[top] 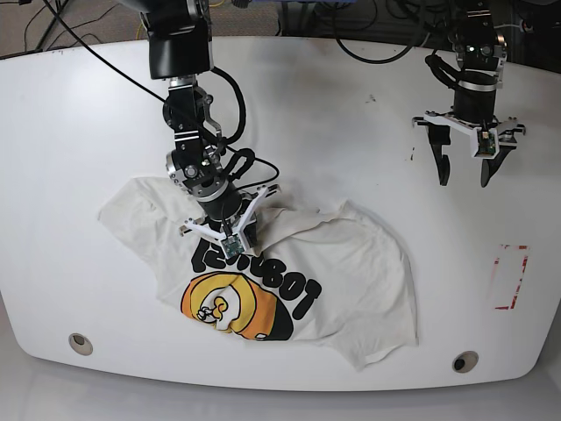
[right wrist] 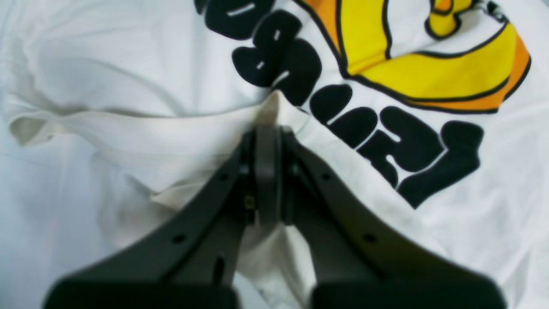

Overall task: Layout the t-shirt on the table in an organized manner, then fold the t-shirt properly
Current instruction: 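Close the right gripper on a fold of the t-shirt fabric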

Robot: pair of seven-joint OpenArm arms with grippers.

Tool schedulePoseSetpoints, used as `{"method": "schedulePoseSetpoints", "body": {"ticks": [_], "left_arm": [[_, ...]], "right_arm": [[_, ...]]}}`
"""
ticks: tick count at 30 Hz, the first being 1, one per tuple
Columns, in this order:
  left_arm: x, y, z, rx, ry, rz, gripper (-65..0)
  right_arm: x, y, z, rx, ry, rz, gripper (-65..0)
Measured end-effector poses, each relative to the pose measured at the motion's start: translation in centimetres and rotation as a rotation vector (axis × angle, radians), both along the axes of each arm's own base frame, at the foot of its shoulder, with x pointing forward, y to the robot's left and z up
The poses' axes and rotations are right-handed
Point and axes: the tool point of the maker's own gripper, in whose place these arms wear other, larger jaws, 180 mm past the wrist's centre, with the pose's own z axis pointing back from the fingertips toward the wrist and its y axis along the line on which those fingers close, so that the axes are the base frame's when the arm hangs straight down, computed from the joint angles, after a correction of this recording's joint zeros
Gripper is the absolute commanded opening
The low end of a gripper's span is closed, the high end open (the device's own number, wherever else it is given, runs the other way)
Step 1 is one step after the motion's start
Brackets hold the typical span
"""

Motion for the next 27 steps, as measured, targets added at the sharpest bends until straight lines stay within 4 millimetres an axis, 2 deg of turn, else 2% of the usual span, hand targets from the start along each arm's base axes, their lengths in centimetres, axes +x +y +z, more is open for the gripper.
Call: {"method": "schedulePoseSetpoints", "body": {"ticks": [9, 14, 22, 24, 27], "left_arm": [[0.0, 0.0, 0.0, 0.0, 0.0, 0.0, -27.1], [0.0, 0.0, 0.0, -0.002, 0.001, 0.001, -27.1], [0.0, 0.0, -0.1, -0.002, 0.001, 0.001, -27.1], [0.0, 0.0, -0.1, -0.002, 0.001, 0.001, -27.1], [-0.1, 0.0, -0.1, -0.002, 0.005, 0.001, -27.1]], "right_arm": [[-0.9, 0.0, 2.7, 0.0, -0.074, 0.0, -65.0], [-1.7, -0.1, 3.5, -0.006, -0.08, -0.002, -65.0], [-2.5, 0.0, 1.5, -0.014, -0.021, 0.001, -63.3], [-2.7, 0.0, 0.7, -0.016, 0.002, 0.001, -59.3], [-3.1, -0.1, -0.7, -0.02, 0.041, 0.0, -48.7]]}}
